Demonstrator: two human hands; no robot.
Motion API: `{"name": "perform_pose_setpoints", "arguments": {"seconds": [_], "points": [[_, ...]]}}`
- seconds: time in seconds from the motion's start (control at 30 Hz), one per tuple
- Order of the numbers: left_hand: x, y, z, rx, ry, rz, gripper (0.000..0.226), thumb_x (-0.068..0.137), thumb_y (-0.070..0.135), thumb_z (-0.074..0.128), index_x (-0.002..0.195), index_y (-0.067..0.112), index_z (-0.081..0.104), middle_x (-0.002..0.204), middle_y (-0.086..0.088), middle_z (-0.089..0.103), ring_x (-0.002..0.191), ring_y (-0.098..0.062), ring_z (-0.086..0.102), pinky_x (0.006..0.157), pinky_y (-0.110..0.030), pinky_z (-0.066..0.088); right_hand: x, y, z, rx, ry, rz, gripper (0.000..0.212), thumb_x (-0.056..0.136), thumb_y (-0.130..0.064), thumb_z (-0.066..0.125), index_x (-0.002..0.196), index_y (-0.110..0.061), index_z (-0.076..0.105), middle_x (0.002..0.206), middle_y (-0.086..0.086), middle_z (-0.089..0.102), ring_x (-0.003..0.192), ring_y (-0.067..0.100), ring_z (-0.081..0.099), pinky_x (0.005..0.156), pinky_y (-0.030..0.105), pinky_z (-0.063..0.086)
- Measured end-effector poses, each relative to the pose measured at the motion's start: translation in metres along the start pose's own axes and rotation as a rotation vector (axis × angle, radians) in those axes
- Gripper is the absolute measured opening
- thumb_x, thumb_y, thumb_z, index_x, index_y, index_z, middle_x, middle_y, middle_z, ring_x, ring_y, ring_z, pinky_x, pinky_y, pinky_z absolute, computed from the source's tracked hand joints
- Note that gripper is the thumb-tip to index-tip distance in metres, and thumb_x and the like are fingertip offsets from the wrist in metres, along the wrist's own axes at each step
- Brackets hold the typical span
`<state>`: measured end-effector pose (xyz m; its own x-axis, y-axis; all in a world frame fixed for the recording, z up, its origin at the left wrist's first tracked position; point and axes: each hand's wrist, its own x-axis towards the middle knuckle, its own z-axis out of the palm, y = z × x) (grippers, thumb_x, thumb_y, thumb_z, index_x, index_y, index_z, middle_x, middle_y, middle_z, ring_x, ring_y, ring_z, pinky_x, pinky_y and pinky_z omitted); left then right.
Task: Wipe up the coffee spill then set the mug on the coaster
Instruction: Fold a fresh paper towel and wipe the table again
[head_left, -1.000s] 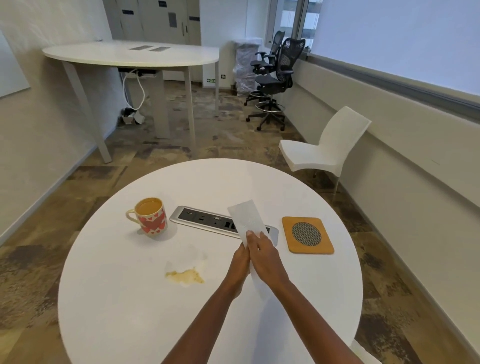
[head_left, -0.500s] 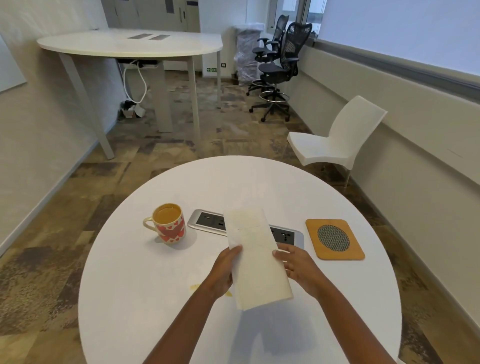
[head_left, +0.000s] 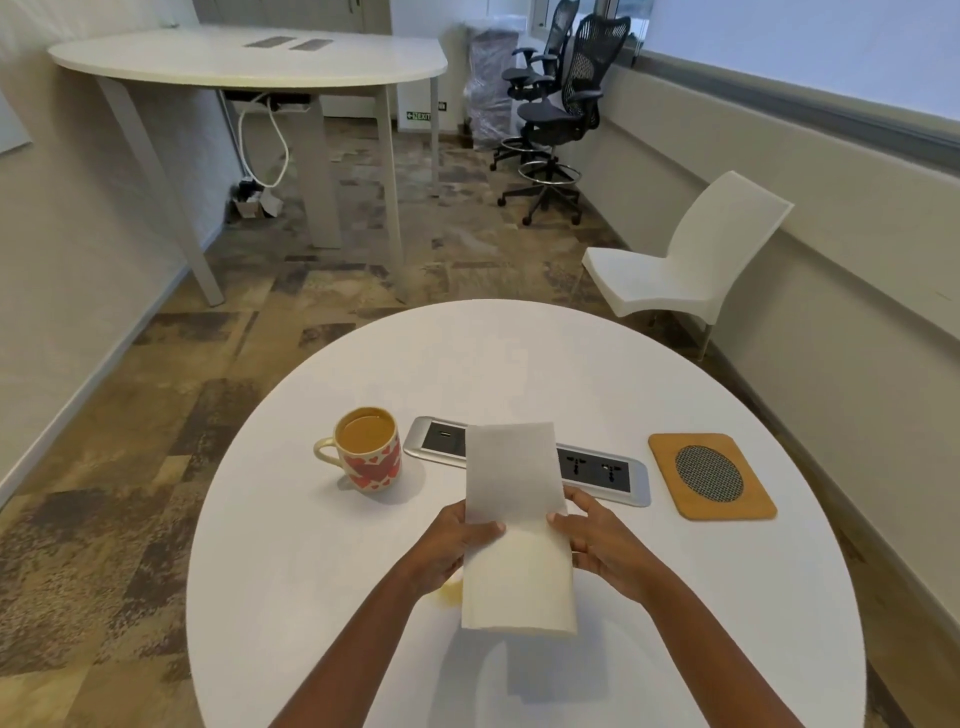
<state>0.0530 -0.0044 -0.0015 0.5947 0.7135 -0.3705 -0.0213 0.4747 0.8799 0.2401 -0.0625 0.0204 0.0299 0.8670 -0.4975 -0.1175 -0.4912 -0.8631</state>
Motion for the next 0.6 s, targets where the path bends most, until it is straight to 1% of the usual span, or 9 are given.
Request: {"name": "perform_pose_setpoints", "arguments": {"seconds": [0.1, 0.2, 0.27, 0.3, 0.37, 0.43, 0.5, 0.53, 0.6], "points": [[0.002, 0.0, -0.007, 0.034, 0.01, 0.01, 0.02, 0.085, -0.005, 0.055, 0.095, 0.01, 0.064, 0.092, -0.005, 0.068, 0.082, -0.018, 0.064, 0.074, -0.025, 0.055, 0.004, 0.0, 0.005, 0.027, 0.011, -0.025, 0.025, 0.09, 0.001, 0.052, 0.096, -0.021, 0.062, 0.092, 0.003, 0.069, 0.083, 0.018, 0.068, 0.065, 0.024, 0.059], [0.004, 0.004, -0.013, 0.06, 0.072, 0.025, 0.047, 0.082, -0.016, 0.045, 0.066, 0.017, 0.073, 0.076, 0.006, 0.071, 0.075, -0.012, 0.063, 0.062, -0.014, 0.053, 0.008, -0.001, 0.008, -0.005, 0.086, -0.021, 0.034, 0.088, 0.011, 0.045, 0.071, -0.009, 0.066, 0.081, 0.006, 0.062, 0.072, 0.017, 0.059, 0.052, 0.015, 0.053], [0.006, 0.004, -0.017, 0.039, 0.11, 0.018, 0.05, 0.084, -0.015, 0.042, 0.061, 0.016, 0.074, 0.079, 0.004, 0.071, 0.072, -0.009, 0.065, 0.059, -0.012, 0.053, 0.011, 0.0, 0.009, -0.048, 0.142, -0.013, 0.041, 0.087, 0.014, 0.038, 0.063, -0.008, 0.063, 0.078, 0.007, 0.058, 0.07, 0.018, 0.055, 0.045, 0.014, 0.049], [0.006, 0.005, -0.019, 0.012, 0.124, 0.016, 0.048, 0.085, -0.012, 0.041, 0.064, 0.016, 0.074, 0.083, 0.001, 0.07, 0.071, -0.009, 0.065, 0.059, -0.013, 0.053, 0.013, 0.002, 0.01, -0.072, 0.167, -0.019, 0.043, 0.086, 0.015, 0.036, 0.061, -0.008, 0.061, 0.079, 0.008, 0.058, 0.071, 0.019, 0.055, 0.043, 0.014, 0.048], [0.007, 0.005, -0.023, -0.076, 0.147, -0.012, 0.035, 0.09, -0.001, 0.041, 0.08, 0.012, 0.072, 0.088, -0.005, 0.067, 0.074, -0.014, 0.063, 0.06, -0.016, 0.054, 0.016, 0.004, 0.014, -0.133, 0.211, -0.046, 0.045, 0.085, 0.016, 0.034, 0.058, -0.009, 0.06, 0.081, 0.008, 0.057, 0.074, 0.02, 0.055, 0.043, 0.014, 0.047], [0.006, 0.004, -0.025, -0.151, 0.126, -0.077, 0.024, 0.093, 0.015, 0.041, 0.097, 0.011, 0.064, 0.09, -0.01, 0.062, 0.076, -0.02, 0.059, 0.065, -0.023, 0.052, 0.018, 0.005, 0.017, -0.216, 0.254, -0.088, 0.045, 0.084, 0.015, 0.036, 0.057, -0.012, 0.06, 0.083, 0.007, 0.057, 0.079, 0.022, 0.054, 0.05, 0.016, 0.048], [0.007, 0.004, -0.025, -0.065, 0.102, -0.12, 0.021, 0.093, 0.024, 0.046, 0.11, 0.014, 0.055, 0.096, -0.009, 0.06, 0.081, -0.02, 0.059, 0.068, -0.025, 0.049, 0.019, 0.005, 0.02, -0.262, 0.288, -0.126, 0.046, 0.084, 0.014, 0.036, 0.058, -0.014, 0.061, 0.085, 0.007, 0.057, 0.083, 0.024, 0.053, 0.059, 0.022, 0.046], [0.007, 0.004, -0.024, 0.019, 0.099, -0.113, 0.024, 0.092, 0.022, 0.051, 0.115, 0.016, 0.052, 0.098, -0.007, 0.06, 0.084, -0.019, 0.059, 0.068, -0.025, 0.049, 0.019, 0.004, 0.022, -0.255, 0.298, -0.135, 0.046, 0.085, 0.013, 0.035, 0.06, -0.015, 0.062, 0.086, 0.007, 0.058, 0.081, 0.023, 0.053, 0.06, 0.024, 0.045], [0.01, 0.003, -0.021, 0.113, 0.133, -0.068, 0.036, 0.088, 0.013, 0.059, 0.122, 0.016, 0.048, 0.101, -0.007, 0.059, 0.09, -0.019, 0.058, 0.066, -0.022, 0.049, 0.019, 0.002, 0.027, -0.14, 0.299, -0.143, 0.038, 0.091, 0.004, 0.038, 0.078, -0.018, 0.066, 0.088, 0.005, 0.06, 0.074, 0.019, 0.054, 0.058, 0.022, 0.047]]}}
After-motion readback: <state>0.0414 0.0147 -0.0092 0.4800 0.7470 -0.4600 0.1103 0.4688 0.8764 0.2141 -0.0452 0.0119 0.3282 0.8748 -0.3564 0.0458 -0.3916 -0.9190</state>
